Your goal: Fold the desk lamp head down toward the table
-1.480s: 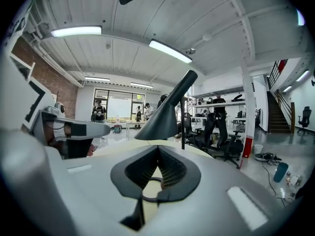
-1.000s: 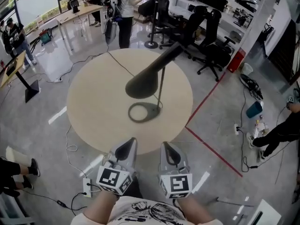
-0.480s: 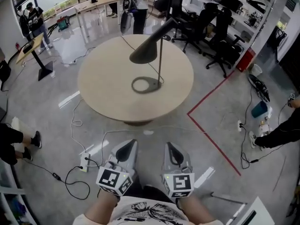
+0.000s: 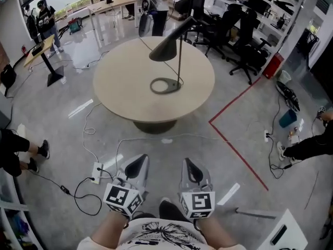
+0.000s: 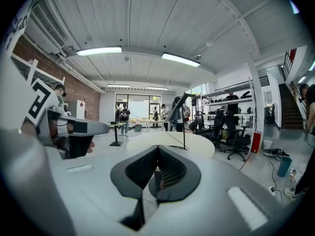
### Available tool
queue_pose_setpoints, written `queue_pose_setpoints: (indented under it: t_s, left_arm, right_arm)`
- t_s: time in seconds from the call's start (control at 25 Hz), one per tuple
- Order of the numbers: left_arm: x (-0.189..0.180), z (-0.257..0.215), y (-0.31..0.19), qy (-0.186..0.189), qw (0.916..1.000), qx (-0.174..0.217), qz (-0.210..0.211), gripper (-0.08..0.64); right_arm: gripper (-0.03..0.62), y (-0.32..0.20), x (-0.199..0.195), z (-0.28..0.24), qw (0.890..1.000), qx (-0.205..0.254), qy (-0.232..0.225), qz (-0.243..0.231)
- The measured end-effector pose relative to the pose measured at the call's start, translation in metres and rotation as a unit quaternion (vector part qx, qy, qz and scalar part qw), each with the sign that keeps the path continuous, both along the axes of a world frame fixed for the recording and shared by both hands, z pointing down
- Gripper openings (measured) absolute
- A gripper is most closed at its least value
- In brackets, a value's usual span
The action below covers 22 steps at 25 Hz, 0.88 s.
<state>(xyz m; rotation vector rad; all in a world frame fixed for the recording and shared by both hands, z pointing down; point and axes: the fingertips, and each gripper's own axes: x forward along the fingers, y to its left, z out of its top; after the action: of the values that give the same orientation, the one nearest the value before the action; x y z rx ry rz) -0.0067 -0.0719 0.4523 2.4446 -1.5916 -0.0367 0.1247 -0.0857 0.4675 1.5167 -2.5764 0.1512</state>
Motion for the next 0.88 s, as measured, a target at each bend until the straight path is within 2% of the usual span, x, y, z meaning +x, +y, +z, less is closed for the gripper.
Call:
queue_pose_setpoints:
  t_s: [0.28, 0.64, 0.88]
  left_arm:
    - [-0.015, -0.009, 0.046, -0.021, 0.9995, 0.015, 0.017, 0.005]
    - [-0.035, -0.025, 0.1, -0.014, 0.9989, 0.031, 0.031, 0.005]
    - [-0.035, -0.034, 0.12, -0.015, 0.9979, 0.05, 0.039, 0.005]
  right_arm:
    - [0.009, 0.049, -0.01, -0.007, 1.0, 0.008, 0.005, 0.025]
    - [0.009, 0.104, -0.03, -0.021, 0.999, 0.023, 0.011, 0.042]
    - [0.009, 0.127, -0.034, -0.022, 0.999, 0.029, 0.017, 0.043]
